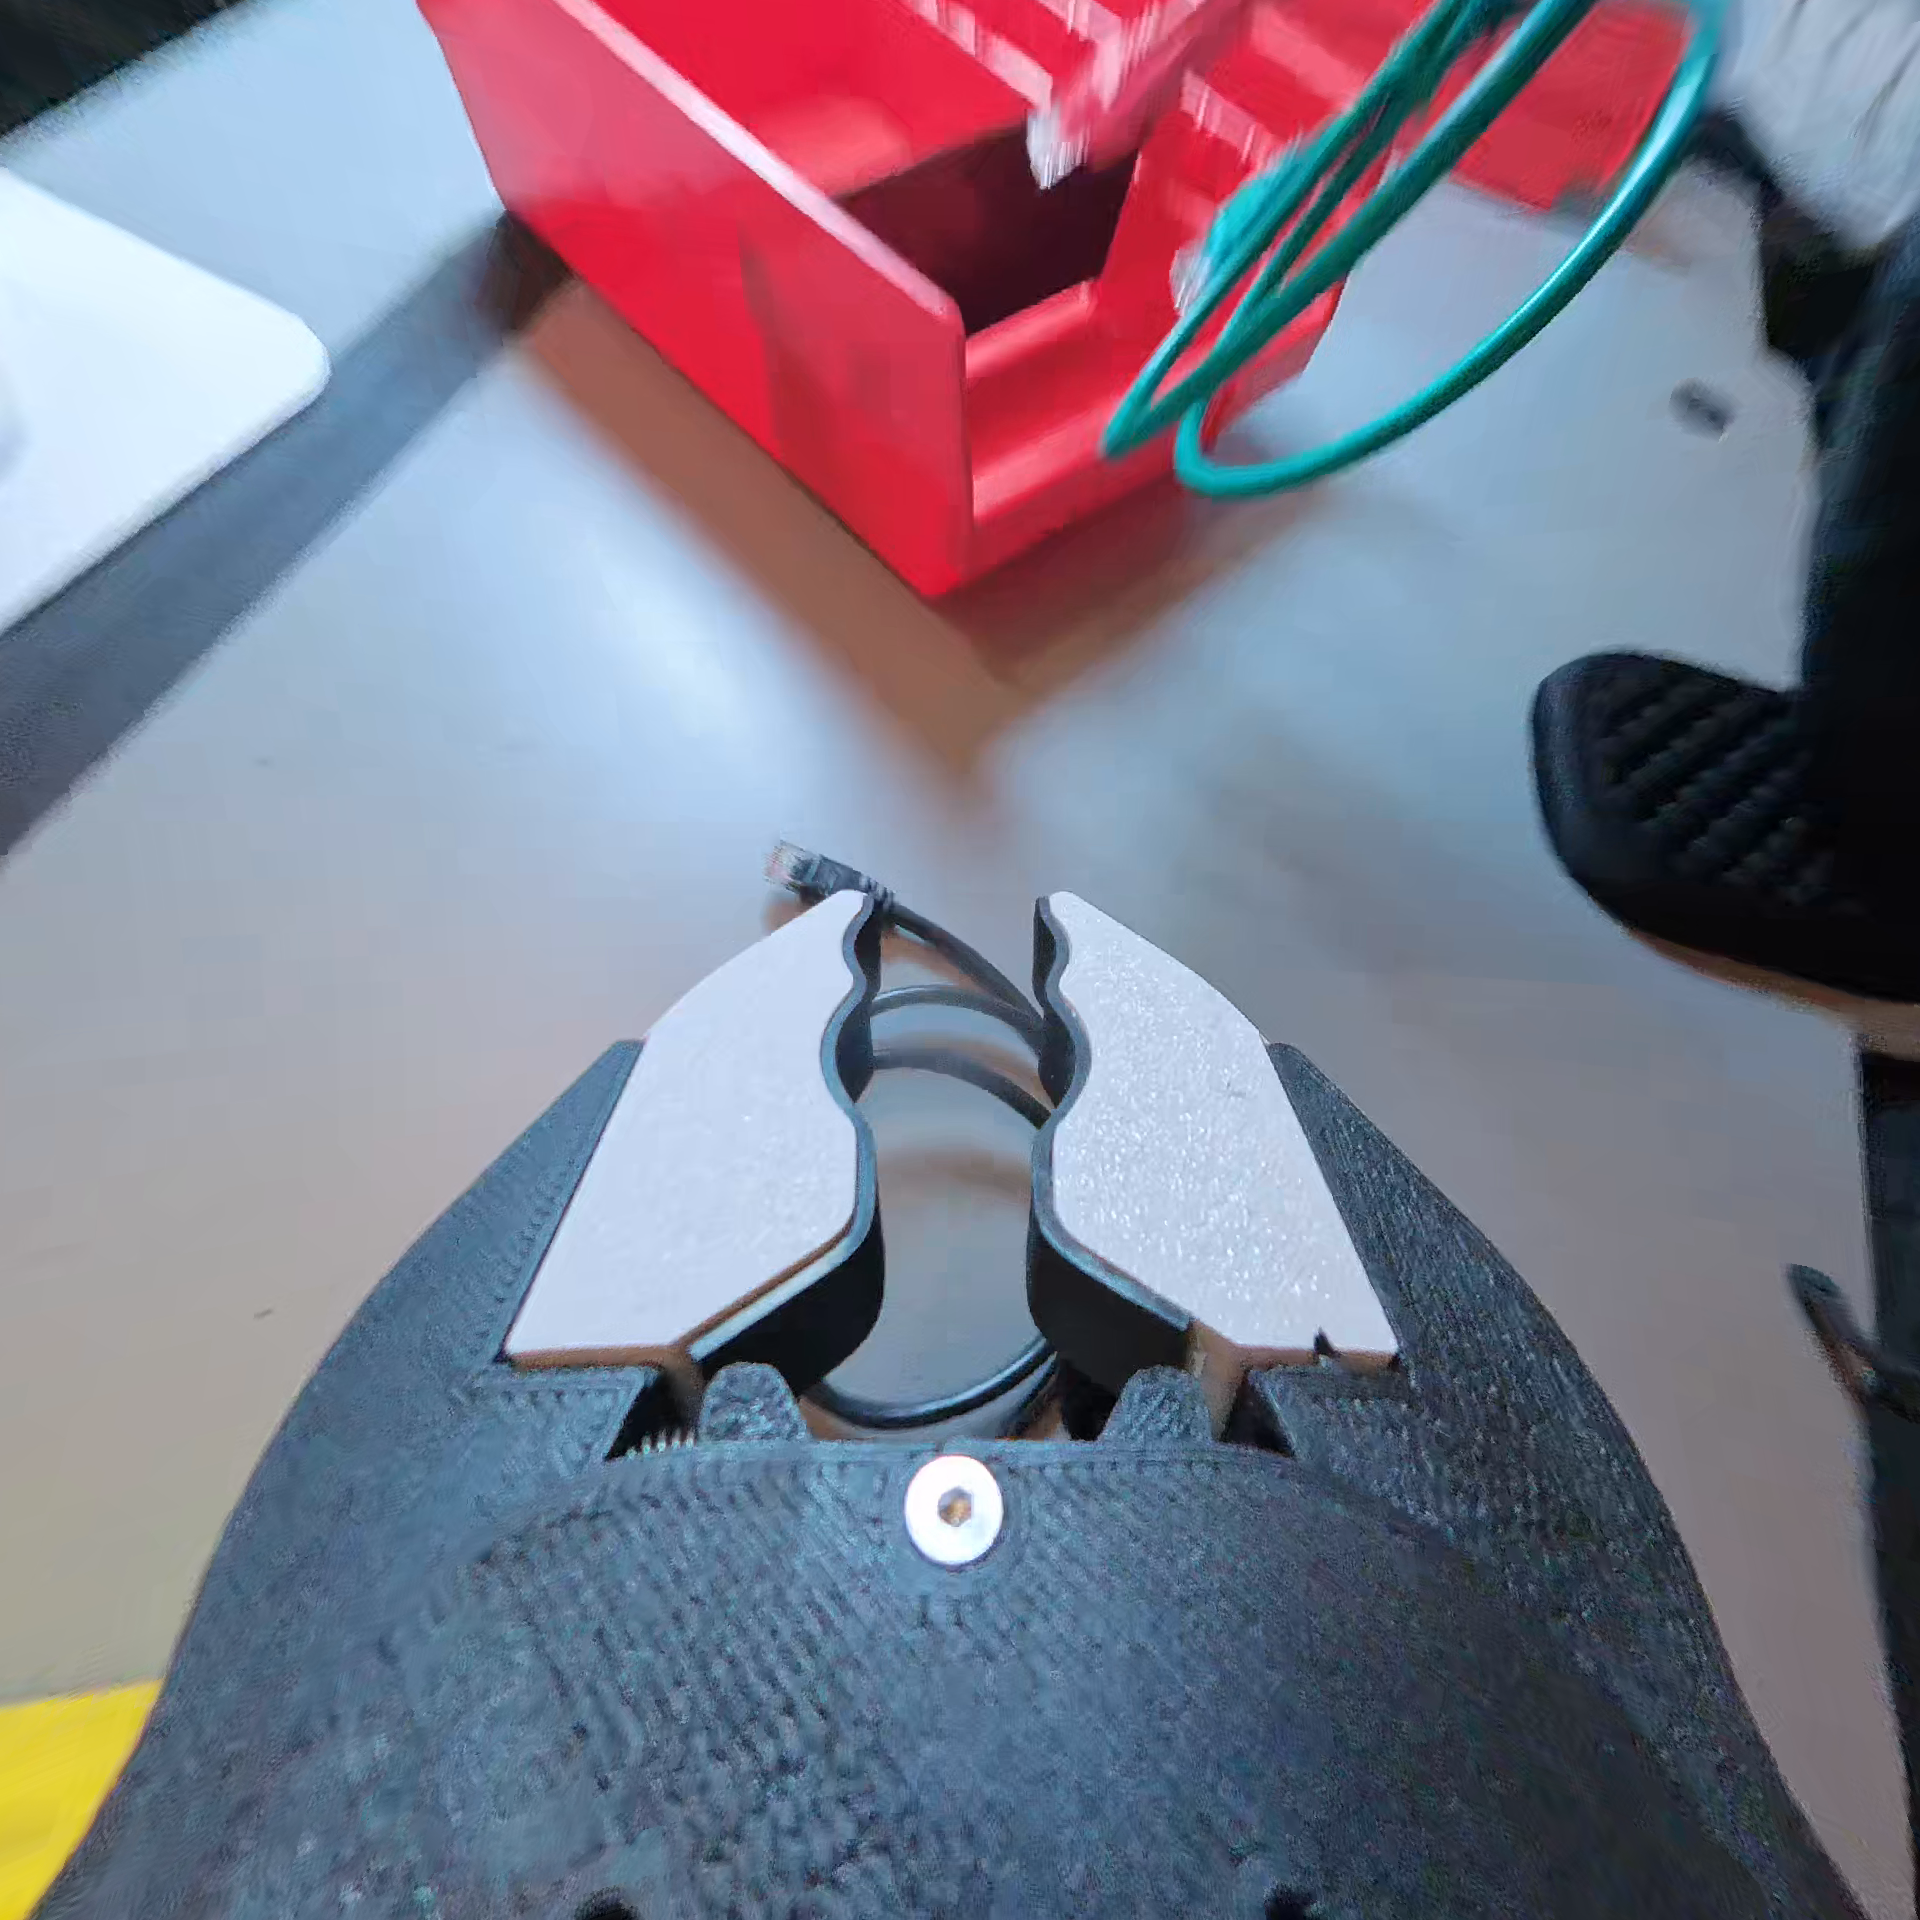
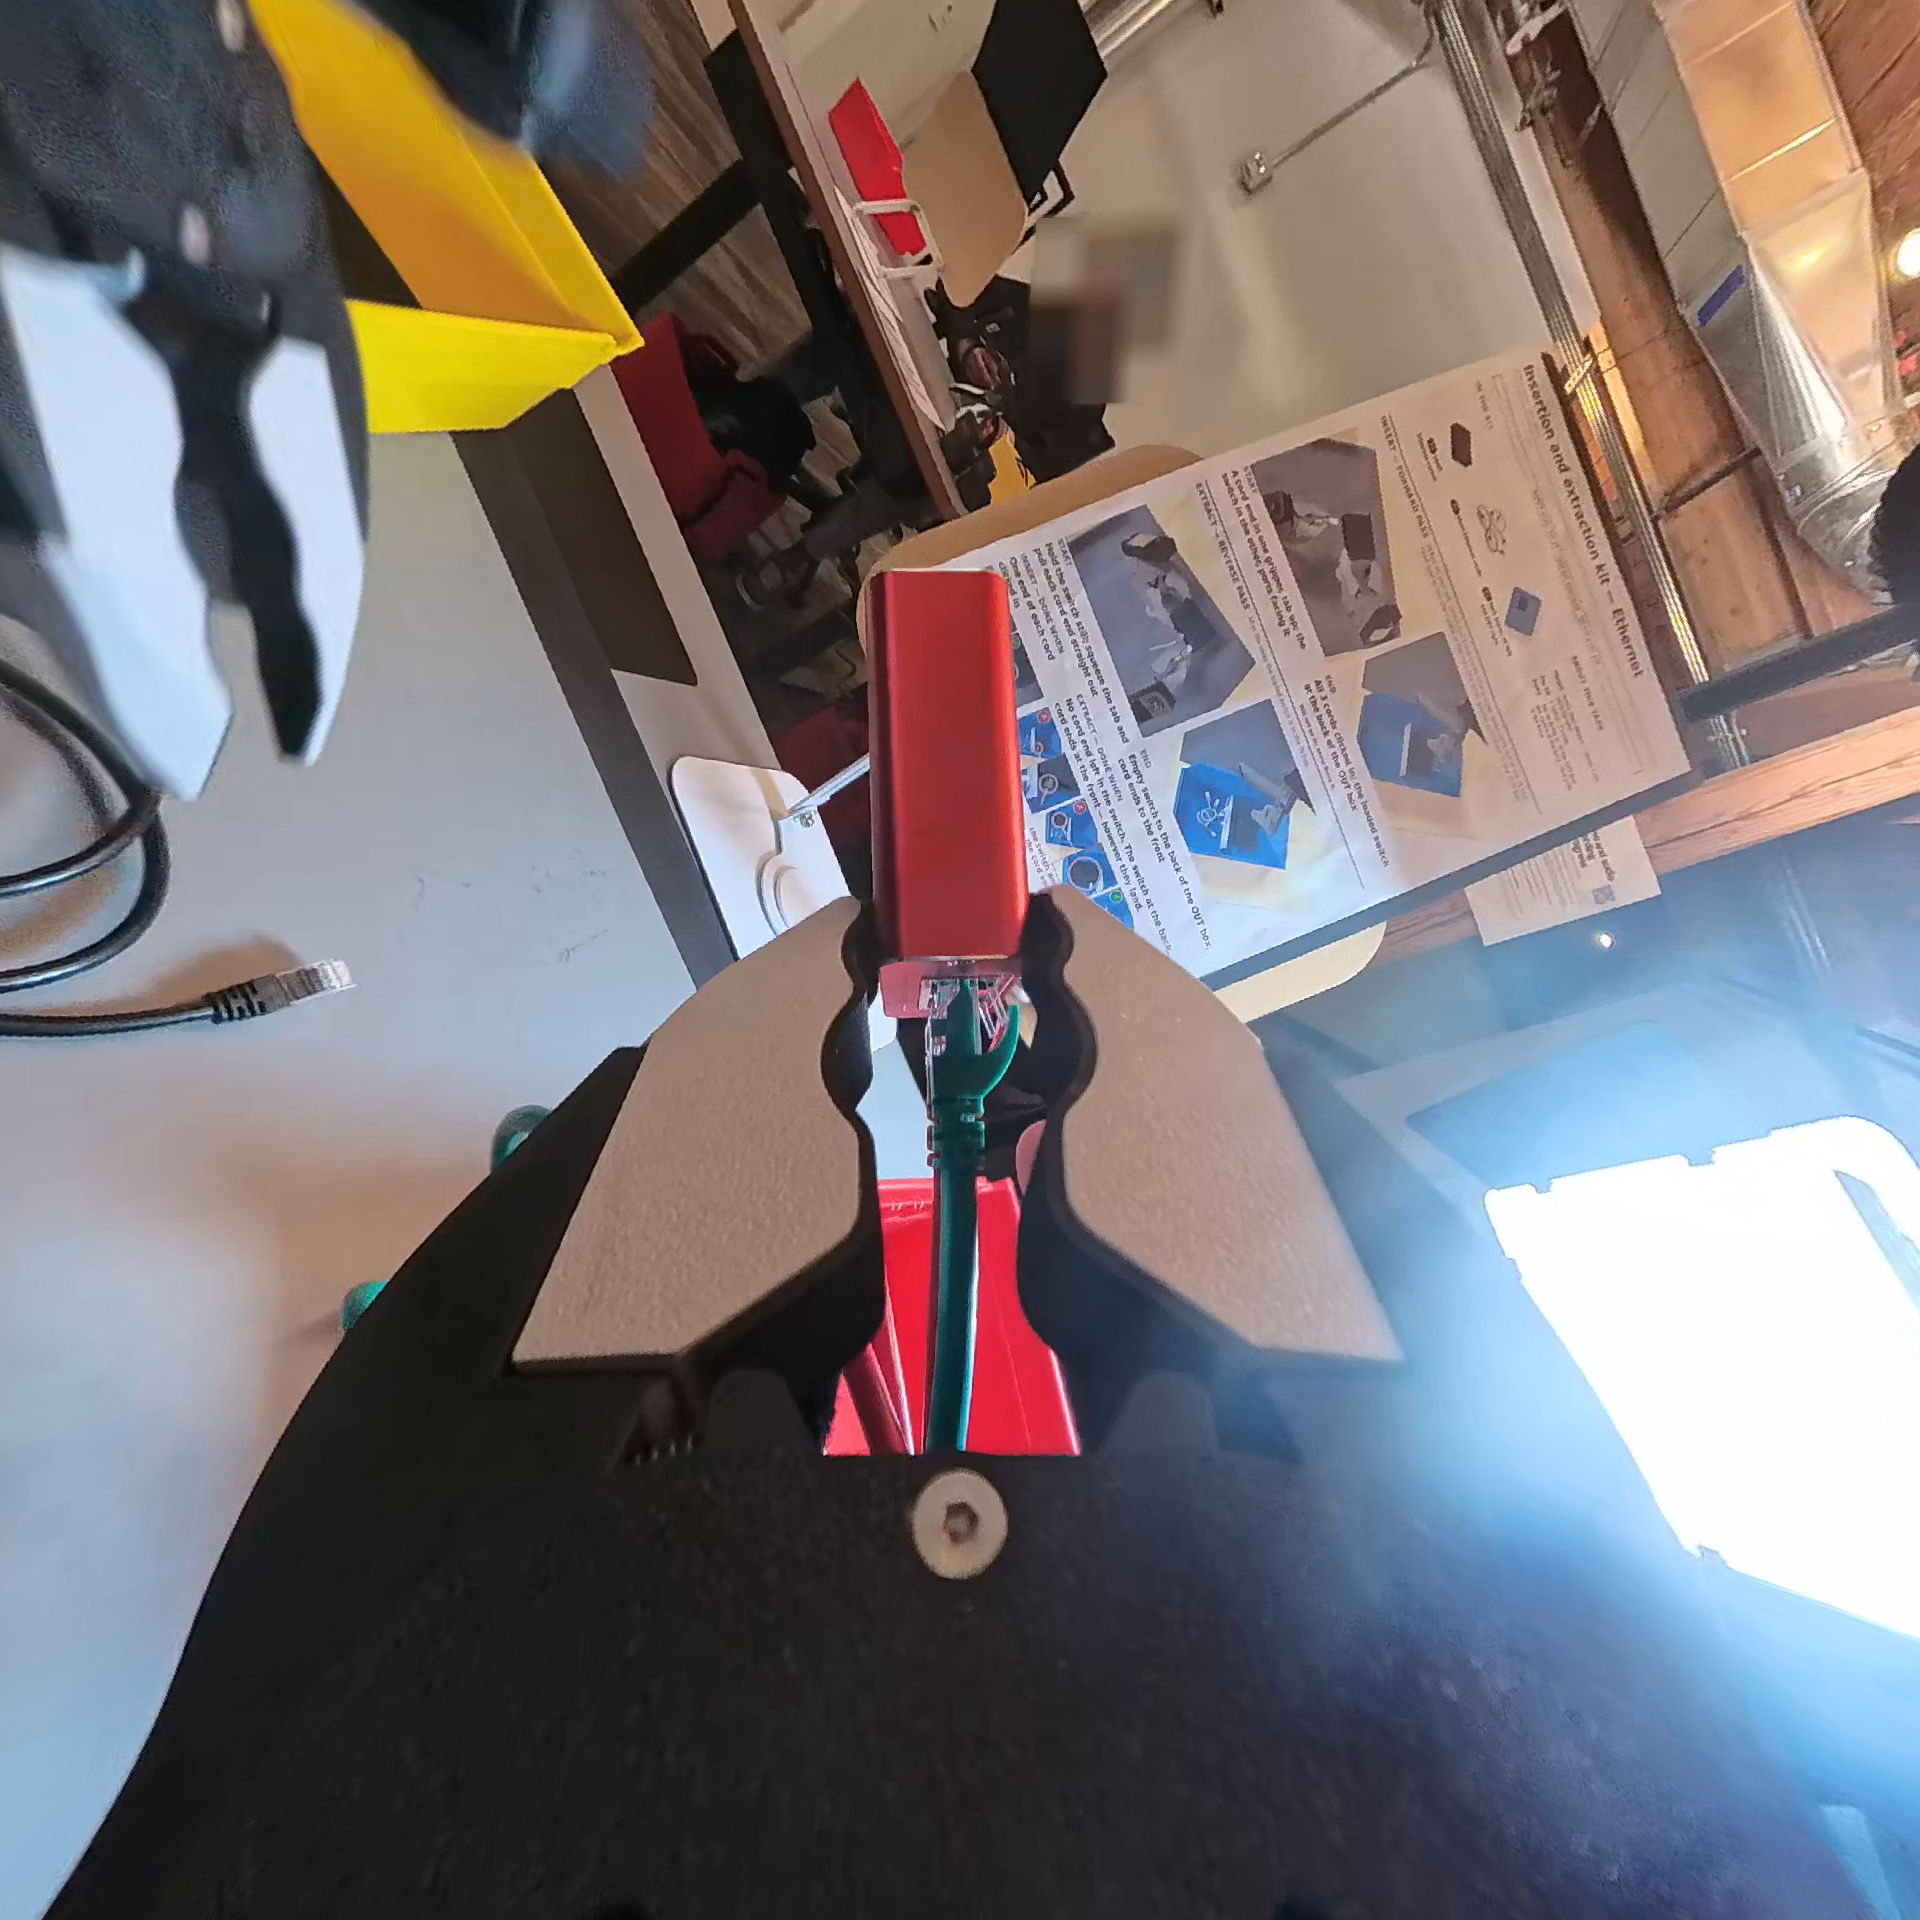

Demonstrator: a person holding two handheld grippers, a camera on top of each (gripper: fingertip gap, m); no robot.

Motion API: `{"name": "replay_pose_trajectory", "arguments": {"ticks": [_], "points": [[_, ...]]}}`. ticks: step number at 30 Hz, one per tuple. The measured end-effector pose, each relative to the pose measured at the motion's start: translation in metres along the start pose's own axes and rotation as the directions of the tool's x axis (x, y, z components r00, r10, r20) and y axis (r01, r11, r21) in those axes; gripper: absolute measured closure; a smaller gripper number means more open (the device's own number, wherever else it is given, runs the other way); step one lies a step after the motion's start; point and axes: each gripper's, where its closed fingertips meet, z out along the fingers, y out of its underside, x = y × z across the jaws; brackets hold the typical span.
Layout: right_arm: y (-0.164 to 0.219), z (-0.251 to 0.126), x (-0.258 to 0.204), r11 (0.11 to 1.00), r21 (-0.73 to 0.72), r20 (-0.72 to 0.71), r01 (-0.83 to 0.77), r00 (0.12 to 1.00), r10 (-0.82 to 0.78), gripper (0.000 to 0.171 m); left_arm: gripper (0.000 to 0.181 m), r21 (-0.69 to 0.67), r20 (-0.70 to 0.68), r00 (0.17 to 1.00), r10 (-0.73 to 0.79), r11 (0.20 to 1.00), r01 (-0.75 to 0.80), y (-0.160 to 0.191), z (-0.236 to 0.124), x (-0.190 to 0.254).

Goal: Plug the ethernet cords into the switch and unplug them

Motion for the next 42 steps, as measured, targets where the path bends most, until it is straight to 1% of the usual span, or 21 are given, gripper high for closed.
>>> {"name": "replay_pose_trajectory", "arguments": {"ticks": [3,6,8,12,17,19,21,22,25,27,28,30,32,34,35,36,38,39,40,41,42], "points": [[0.004,-0.003,0.004,1.0,-0.005,-0.006,-0.01,1.0,0.01,0.144,0.149,-0.166,0.006,1.0,0.02,0.986,-0.019,0.029,0.036,0.006],[0.007,-0.006,0.01,1.0,-0.005,-0.018,-0.025,1.0,0.025,0.144,0.148,-0.276,-0.003,0.999,0.051,0.96,-0.05,0.046,0.044,0.013],[0.009,-0.006,0.012,1.0,-0.004,-0.022,-0.031,0.999,0.031,0.144,0.147,-0.355,-0.001,0.995,0.1,0.93,-0.094,0.058,0.041,0.014],[0.01,-0.006,0.012,0.999,-0.004,-0.017,-0.034,0.999,0.034,0.144,0.148,-0.49,-0.111,0.985,0.129,0.855,-0.167,0.082,0.023,0.03],[0.009,-0.005,0.009,0.999,-0.001,-0.01,-0.035,0.999,0.035,0.144,0.133,-0.641,-0.219,0.961,0.172,0.717,-0.274,0.122,0.01,0.04],[0.01,-0.004,0.008,0.999,-0.004,-0.007,-0.033,0.999,0.033,0.144,0.141,-0.644,-0.228,0.951,0.21,0.699,-0.309,0.123,0.014,0.043],[0.01,-0.003,0.007,0.999,-0.007,-0.005,-0.031,0.999,0.031,0.144,0.162,-0.655,-0.219,0.943,0.252,0.678,-0.334,0.122,0.017,0.041],[0.01,-0.002,0.006,0.999,-0.008,-0.004,-0.031,1.0,0.031,0.144,0.166,-0.65,-0.218,0.938,0.269,0.677,-0.345,0.121,0.019,0.04],[0.011,-0.002,0.006,0.999,-0.011,-0.004,-0.031,1.0,0.031,0.144,0.168,-0.615,-0.243,0.912,0.331,0.674,-0.409,0.118,0.022,0.041],[0.012,-0.003,0.007,0.999,-0.012,-0.007,-0.034,0.999,0.034,0.144,0.169,-0.568,-0.287,0.868,0.406,0.657,-0.495,0.113,0.022,0.049],[0.013,-0.003,0.008,0.999,-0.014,-0.008,-0.038,0.999,0.038,0.144,0.169,-0.535,-0.333,0.833,0.441,0.639,-0.552,0.111,0.021,0.059],[0.018,-0.005,0.011,0.999,-0.024,-0.012,-0.045,0.999,0.044,0.144,0.169,-0.488,-0.435,0.75,0.498,0.57,-0.661,0.113,0.014,0.086],[0.023,-0.006,0.014,0.998,-0.033,-0.016,-0.057,0.998,0.057,0.144,0.168,-0.466,-0.468,0.716,0.518,0.543,-0.698,0.115,0.003,0.107],[0.029,-0.006,0.015,0.997,-0.046,-0.016,-0.067,0.998,0.066,0.144,0.167,-0.429,-0.458,0.715,0.528,0.574,-0.698,0.117,-0.011,0.117],[0.032,-0.006,0.016,0.996,-0.053,-0.018,-0.071,0.997,0.07,0.144,0.165,-0.402,-0.428,0.733,0.529,0.615,-0.678,0.115,-0.018,0.118],[0.035,-0.006,0.017,0.995,-0.058,-0.02,-0.075,0.997,0.074,0.144,0.164,-0.379,-0.366,0.773,0.519,0.675,-0.633,0.111,-0.024,0.113],[0.037,-0.006,0.018,0.994,-0.064,-0.02,-0.084,0.996,0.082,0.145,0.165,-0.354,-0.157,0.883,0.443,0.809,-0.469,0.101,-0.036,0.088],[0.038,-0.006,0.018,0.994,-0.065,-0.02,-0.086,0.996,0.085,0.145,0.164,-0.337,-0.053,0.933,0.357,0.873,-0.353,0.1,-0.044,0.073],[0.039,-0.005,0.018,0.994,-0.066,-0.02,-0.089,0.996,0.088,0.145,0.164,-0.299,0.054,0.972,0.231,0.932,-0.205,0.1,-0.051,0.059],[0.039,-0.005,0.018,0.994,-0.066,-0.019,-0.092,0.996,0.091,0.145,0.164,-0.253,0.108,0.992,0.064,0.967,-0.035,0.103,-0.056,0.052],[0.04,-0.005,0.018,0.993,-0.067,-0.018,-0.096,0.995,0.095,0.145,0.159,-0.216,0.103,0.989,-0.109,0.968,0.129,0.109,-0.058,0.055]]}}
